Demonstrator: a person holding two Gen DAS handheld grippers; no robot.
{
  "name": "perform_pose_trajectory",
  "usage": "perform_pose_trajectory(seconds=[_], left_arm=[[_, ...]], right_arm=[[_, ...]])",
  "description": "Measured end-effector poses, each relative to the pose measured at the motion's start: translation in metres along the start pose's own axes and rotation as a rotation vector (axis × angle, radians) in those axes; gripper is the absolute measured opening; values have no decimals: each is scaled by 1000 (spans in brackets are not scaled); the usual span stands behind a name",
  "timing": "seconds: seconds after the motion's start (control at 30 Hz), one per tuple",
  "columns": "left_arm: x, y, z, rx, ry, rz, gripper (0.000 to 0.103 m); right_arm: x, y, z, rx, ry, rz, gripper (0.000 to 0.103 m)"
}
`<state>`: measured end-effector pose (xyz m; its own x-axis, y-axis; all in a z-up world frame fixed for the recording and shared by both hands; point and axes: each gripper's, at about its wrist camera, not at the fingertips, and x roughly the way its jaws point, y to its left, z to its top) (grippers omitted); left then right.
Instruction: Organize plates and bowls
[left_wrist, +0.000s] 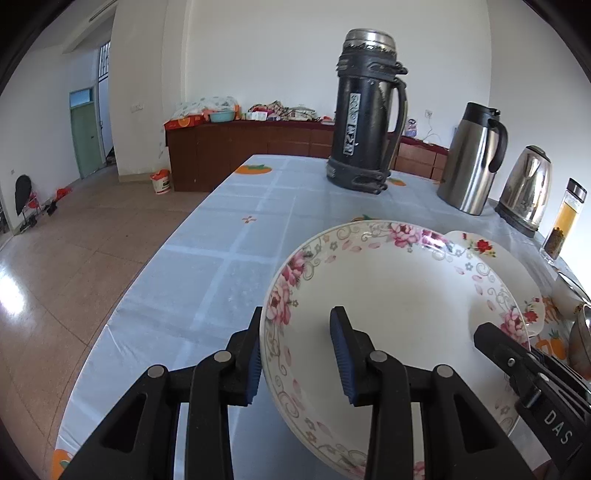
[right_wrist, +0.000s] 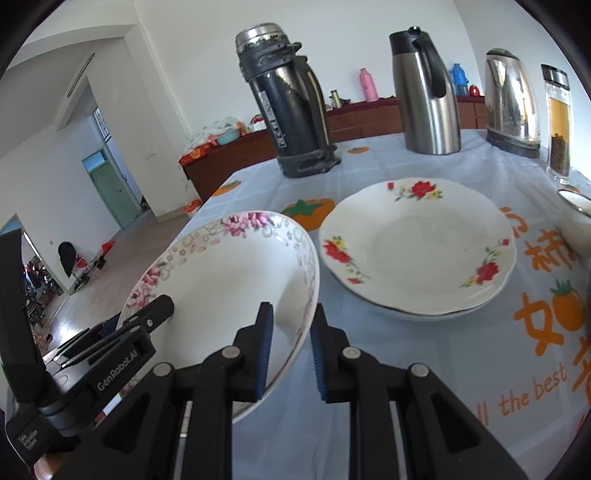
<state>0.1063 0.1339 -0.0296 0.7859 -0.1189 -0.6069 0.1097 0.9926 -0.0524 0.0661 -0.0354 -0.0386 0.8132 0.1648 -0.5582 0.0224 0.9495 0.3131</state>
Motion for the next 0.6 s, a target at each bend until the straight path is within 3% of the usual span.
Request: perform_pose_trajectory(seconds=[0.6], left_arm=[[-6,-69,3,58,-34,-43,37]], right_arm=[[-36,-51,15,70,-72,-53,20]])
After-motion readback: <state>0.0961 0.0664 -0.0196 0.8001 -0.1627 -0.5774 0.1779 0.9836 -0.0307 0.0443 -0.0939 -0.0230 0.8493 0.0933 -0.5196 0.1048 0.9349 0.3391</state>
